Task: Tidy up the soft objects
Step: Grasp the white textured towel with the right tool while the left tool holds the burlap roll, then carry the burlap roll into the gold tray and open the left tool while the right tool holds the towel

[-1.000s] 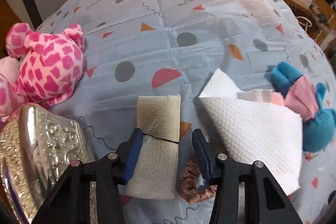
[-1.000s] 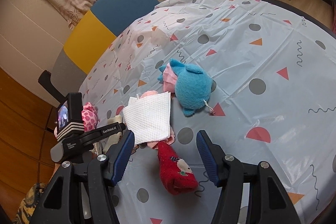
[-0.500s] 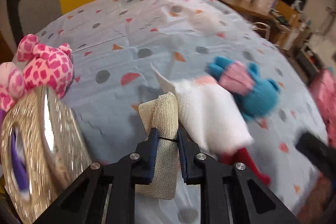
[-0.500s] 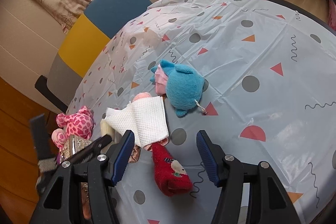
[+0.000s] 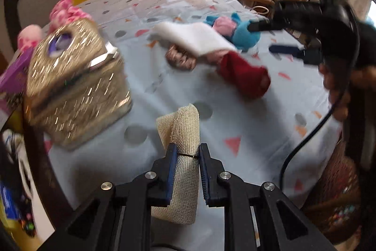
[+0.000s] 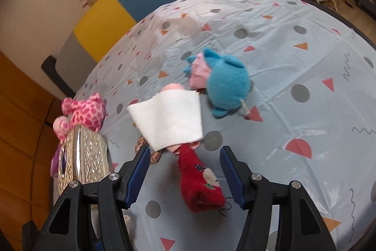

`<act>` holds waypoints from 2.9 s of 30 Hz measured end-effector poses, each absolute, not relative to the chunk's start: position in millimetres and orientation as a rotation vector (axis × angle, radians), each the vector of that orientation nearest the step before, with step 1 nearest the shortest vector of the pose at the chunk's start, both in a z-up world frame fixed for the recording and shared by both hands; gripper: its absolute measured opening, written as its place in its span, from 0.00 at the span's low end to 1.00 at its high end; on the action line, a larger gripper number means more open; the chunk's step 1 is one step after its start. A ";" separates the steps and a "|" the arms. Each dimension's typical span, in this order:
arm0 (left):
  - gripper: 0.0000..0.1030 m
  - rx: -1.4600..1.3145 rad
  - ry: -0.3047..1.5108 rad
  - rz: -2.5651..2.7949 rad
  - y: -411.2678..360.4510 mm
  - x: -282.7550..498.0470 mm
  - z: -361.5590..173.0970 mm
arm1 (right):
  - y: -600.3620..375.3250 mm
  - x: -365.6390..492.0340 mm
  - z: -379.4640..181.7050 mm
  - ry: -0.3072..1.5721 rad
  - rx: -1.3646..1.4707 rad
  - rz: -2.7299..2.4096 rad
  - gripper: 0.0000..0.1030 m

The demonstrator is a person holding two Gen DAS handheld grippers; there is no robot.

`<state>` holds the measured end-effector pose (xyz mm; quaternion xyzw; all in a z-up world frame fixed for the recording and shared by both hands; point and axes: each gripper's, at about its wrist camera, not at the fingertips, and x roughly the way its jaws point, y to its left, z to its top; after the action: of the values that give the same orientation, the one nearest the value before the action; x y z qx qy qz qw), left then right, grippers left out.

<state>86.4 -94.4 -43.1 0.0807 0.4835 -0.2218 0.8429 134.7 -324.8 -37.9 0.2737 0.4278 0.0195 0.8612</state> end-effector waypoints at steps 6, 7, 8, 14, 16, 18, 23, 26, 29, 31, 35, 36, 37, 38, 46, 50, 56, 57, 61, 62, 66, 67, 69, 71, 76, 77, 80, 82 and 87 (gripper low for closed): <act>0.21 0.167 0.981 -0.454 -75.6 71.5 -60.5 | -276.4 155.0 -28.2 0.912 0.372 0.109 0.60; 0.21 0.166 0.976 -0.455 -76.0 72.2 -61.5 | -268.6 160.9 -26.5 0.909 0.339 0.120 0.60; 0.21 0.166 0.976 -0.458 -76.5 73.0 -63.0 | -261.7 167.8 -25.5 0.909 0.312 0.126 0.60; 0.24 0.115 0.978 -0.454 -74.1 85.9 -66.8 | -227.3 219.1 -41.5 0.959 0.182 0.121 0.57; 0.28 0.091 0.980 -0.455 -71.3 88.6 -67.9 | -217.0 234.8 -50.1 0.986 0.152 0.126 0.57; 0.30 0.070 0.985 -0.454 -68.5 90.1 -69.2 | -208.0 247.7 -61.0 1.026 0.111 0.115 0.54; 0.31 0.035 1.000 -0.448 -64.3 92.2 -72.8 | -212.9 254.9 -68.8 1.054 0.067 0.049 0.03; 0.30 0.023 1.005 -0.451 -60.0 90.6 -76.1 | -226.8 239.1 -49.8 1.008 0.144 0.096 0.03; 0.29 0.032 0.995 -0.456 -59.4 89.4 -76.5 | -244.1 216.1 -28.5 0.965 0.244 0.168 0.03; 0.24 0.030 0.993 -0.455 -59.0 89.4 -76.6 | -251.9 202.5 -21.8 0.958 0.277 0.185 0.03; 0.19 0.020 0.978 -0.457 -59.7 87.2 -65.8 | -263.1 182.0 -31.9 0.972 0.249 0.138 0.03; 0.19 0.022 0.971 -0.461 -60.0 86.9 -61.6 | -267.2 179.1 -41.8 0.994 0.263 0.127 0.03; 0.19 0.022 0.967 -0.464 -60.8 87.3 -58.6 | -271.2 176.5 -50.4 1.009 0.277 0.117 0.03; 0.19 0.022 0.961 -0.470 -61.3 87.0 -54.5 | -273.8 176.3 -58.5 1.027 0.278 0.100 0.03; 0.19 -0.092 0.931 -0.542 -55.5 93.6 -15.9 | -269.1 182.5 -67.9 1.063 0.212 0.076 0.03; 0.19 -0.089 0.911 -0.533 -58.4 102.7 2.7 | -270.2 183.0 -69.2 1.072 0.195 0.065 0.03; 0.19 -0.081 0.890 -0.490 -65.9 147.3 31.0 | -274.5 179.0 -63.1 1.036 0.196 0.050 0.03; 0.19 -0.069 0.877 -0.474 -68.8 158.0 35.6 | -275.1 178.3 -61.9 1.030 0.197 0.049 0.03; 0.19 -0.065 0.836 -0.420 -72.7 197.8 53.3 | -275.2 177.5 -57.8 1.006 0.191 0.048 0.03; 0.19 -0.067 0.823 -0.405 -71.1 205.1 56.1 | -274.7 177.4 -57.4 1.003 0.187 0.049 0.03; 0.19 -0.099 0.778 -0.311 -42.6 232.7 72.0 | -271.2 176.8 -55.1 0.989 0.165 0.056 0.03; 0.19 -0.108 0.770 -0.284 -32.0 236.3 74.1 | -270.4 176.2 -54.3 0.984 0.158 0.055 0.03; 0.19 -0.129 0.756 -0.224 -6.1 240.8 76.5 | -269.0 175.8 -53.3 0.979 0.148 0.055 0.03; 0.19 -0.148 0.751 -0.175 19.6 240.6 77.5 | -268.0 175.0 -52.7 0.976 0.140 0.052 0.03; 0.19 -0.186 0.766 -0.051 89.9 224.6 68.8 | -265.5 173.9 -51.9 0.972 0.118 0.045 0.03; 0.19 -0.195 0.764 -0.039 99.7 217.8 67.5 | -265.3 174.1 -51.8 0.972 0.116 0.044 0.03; 0.19 -0.208 0.763 0.001 129.8 191.7 60.1 | -264.3 173.3 -51.1 0.968 0.109 0.045 0.03; 0.19 -0.227 0.773 0.015 147.9 172.5 52.2 | -263.5 172.6 -50.7 0.966 0.106 0.047 0.03; 0.19 -0.264 0.814 0.064 182.8 121.5 24.8 | -261.3 171.2 -51.8 0.970 0.090 0.047 0.03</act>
<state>121.5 182.8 24.8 -0.1282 0.3948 0.0310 0.9092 171.2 -261.3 -51.8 0.0432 0.4659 0.0224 0.8835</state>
